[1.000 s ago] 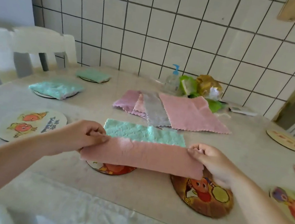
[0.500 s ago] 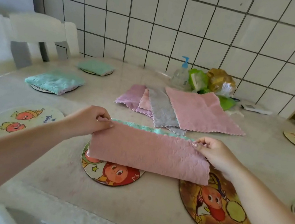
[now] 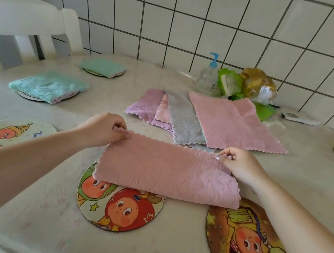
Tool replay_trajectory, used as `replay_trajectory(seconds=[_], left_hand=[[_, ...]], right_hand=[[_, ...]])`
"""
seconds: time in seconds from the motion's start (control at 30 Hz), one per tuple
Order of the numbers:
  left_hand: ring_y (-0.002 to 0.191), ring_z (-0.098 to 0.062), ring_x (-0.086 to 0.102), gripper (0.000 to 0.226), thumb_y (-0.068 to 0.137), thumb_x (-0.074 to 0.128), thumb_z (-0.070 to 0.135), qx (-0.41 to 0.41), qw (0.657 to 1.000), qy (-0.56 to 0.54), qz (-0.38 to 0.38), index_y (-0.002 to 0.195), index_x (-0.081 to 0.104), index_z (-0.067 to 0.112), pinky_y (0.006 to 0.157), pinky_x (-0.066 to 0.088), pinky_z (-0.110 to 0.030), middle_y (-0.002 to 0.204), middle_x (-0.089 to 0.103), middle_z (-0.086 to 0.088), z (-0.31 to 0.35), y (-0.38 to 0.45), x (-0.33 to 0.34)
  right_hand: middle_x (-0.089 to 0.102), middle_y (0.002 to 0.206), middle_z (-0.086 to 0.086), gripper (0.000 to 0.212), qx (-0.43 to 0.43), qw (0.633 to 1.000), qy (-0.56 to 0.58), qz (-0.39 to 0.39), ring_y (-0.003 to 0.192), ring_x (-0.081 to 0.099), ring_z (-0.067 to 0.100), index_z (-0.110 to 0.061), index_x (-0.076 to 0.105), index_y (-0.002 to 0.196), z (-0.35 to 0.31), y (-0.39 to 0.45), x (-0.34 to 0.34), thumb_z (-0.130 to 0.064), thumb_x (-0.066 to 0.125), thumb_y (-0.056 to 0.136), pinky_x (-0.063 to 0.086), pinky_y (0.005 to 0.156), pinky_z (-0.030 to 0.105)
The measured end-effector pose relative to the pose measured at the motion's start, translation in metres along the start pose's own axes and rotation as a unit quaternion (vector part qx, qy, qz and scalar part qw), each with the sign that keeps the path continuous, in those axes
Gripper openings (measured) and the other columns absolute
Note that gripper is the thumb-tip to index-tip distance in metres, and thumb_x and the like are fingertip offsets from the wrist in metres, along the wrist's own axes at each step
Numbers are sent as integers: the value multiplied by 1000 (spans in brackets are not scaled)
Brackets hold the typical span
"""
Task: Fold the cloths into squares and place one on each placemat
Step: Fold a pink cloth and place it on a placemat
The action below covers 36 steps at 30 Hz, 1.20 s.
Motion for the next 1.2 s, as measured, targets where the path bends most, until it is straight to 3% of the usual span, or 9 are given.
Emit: replay_trajectory(seconds=[0.2, 0.3, 0.43, 0.53, 0.7, 0.83, 0.97, 1.07, 1.2], left_hand=[[80, -11, 60, 15, 84, 63, 35, -10, 1000, 15, -5, 84, 67, 20, 73, 50, -29, 89, 66, 6, -3, 6, 5], [84, -11, 58, 20, 85, 61, 37, -15, 999, 36, -10, 99, 64, 22, 76, 49, -30, 97, 64, 6, -1, 5, 2], [97, -13, 58, 41, 85, 59, 43, 49, 992, 104, 48, 121, 56, 24, 86, 49, -33, 113, 60, 5, 13, -6, -5], [123, -14, 48, 42, 90, 51, 43, 117, 977, 168, 59, 129, 51, 27, 105, 39, -39, 134, 53, 6, 43, -20, 2], [118, -13, 51, 31, 95, 44, 31, 169, 974, 145, -30, 122, 57, 27, 103, 41, -35, 128, 56, 8, 85, -37, 41], [120, -19, 48, 35, 92, 36, 25, 195, 967, 163, -30, 120, 57, 21, 101, 41, -39, 125, 55, 4, 83, -42, 69], [137, -13, 32, 59, 91, 9, 43, 204, 965, 165, -16, 140, 39, 28, 114, 21, -32, 147, 37, 9, 77, -53, 68], [144, -10, 8, 55, 97, 15, 48, 156, 964, 203, -72, 148, 16, 29, 117, 4, -33, 157, 12, 9, 67, -51, 63], [145, -13, -1, 69, 88, 8, 63, 103, 961, 234, -110, 149, 2, 29, 119, 1, -39, 158, 1, 6, 51, -48, 55]], right_hand=[[55, 67, -4, 5, 6, 1000, -21, -6, 62, 47, 14, -25, 62, 83, 1, 6, 1, -23, 59, 87, 29, 55, 26], [61, 79, -5, 4, 16, 998, -53, 2, 66, 54, 12, -25, 61, 89, -1, 5, -5, -27, 58, 88, 37, 55, 24], [62, 111, -2, 19, -53, 982, -169, 60, 93, 58, 15, -22, 62, 107, -22, -6, -18, -22, 53, 91, 43, 73, 27], [57, 122, 2, 30, -132, 975, -175, 32, 108, 55, 19, -17, 60, 119, -56, -20, -2, -19, 48, 92, 43, 89, 31], [30, 151, 0, 44, -174, 945, -270, -58, 141, 24, 21, -19, 42, 137, -94, -36, 55, -16, 42, 94, 18, 115, 51], [13, 157, -3, 47, -142, 955, -251, -68, 145, 6, 18, -22, 29, 143, -86, -40, 86, -30, 30, 96, 10, 114, 53], [1, 158, -6, 56, -112, 956, -261, -72, 145, -5, 14, -24, 13, 148, -65, -46, 86, -48, 18, 97, 5, 113, 55], [-12, 157, -6, 69, -81, 948, -288, -104, 144, -14, 14, -28, -1, 148, -52, -47, 77, -62, 17, 91, -2, 112, 56], [-15, 157, -2, 81, -58, 938, -329, -97, 144, -15, 17, -28, -8, 148, -36, -48, 64, -74, 10, 83, -8, 112, 56]])
Point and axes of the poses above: each hand's wrist, its own y-axis towards the middle knuckle, its own x-axis out of the palm, z = x × y, the point moved 3 cm from there along y, towards the middle knuckle
